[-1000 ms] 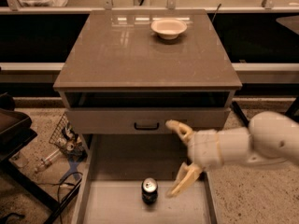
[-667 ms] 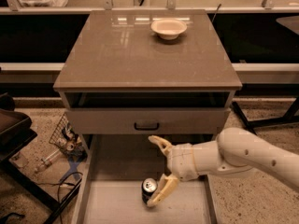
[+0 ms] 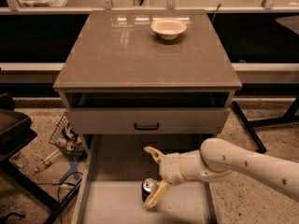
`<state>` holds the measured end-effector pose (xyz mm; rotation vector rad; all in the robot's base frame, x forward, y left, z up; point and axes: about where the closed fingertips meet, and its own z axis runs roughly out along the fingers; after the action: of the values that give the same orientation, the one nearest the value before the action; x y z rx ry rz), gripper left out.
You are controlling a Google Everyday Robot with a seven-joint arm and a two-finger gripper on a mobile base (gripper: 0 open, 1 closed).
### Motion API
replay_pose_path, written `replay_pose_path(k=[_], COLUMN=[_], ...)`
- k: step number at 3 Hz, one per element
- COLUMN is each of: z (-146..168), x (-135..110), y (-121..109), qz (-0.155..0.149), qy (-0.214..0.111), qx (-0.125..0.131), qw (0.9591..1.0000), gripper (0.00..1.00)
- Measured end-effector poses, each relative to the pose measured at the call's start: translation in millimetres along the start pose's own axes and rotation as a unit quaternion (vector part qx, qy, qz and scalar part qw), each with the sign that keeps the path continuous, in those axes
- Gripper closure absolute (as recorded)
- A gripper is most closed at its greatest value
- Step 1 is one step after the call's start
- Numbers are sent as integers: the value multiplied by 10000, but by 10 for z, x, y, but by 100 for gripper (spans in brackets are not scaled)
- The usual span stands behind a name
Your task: Pick pepsi can from middle drawer and place on counter
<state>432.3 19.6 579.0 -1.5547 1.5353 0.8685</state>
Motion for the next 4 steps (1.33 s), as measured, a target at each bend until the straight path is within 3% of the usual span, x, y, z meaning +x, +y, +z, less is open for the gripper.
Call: replay_pose_path(k=[2,3,4], z=[29,164,184], x=[567,831,835], y=[9,51,44], qz=[-37,130,129], qy=[271,189,171], qx=[-60,-175,-176], qw=[9996,9996,9996], gripper=[0,0,0])
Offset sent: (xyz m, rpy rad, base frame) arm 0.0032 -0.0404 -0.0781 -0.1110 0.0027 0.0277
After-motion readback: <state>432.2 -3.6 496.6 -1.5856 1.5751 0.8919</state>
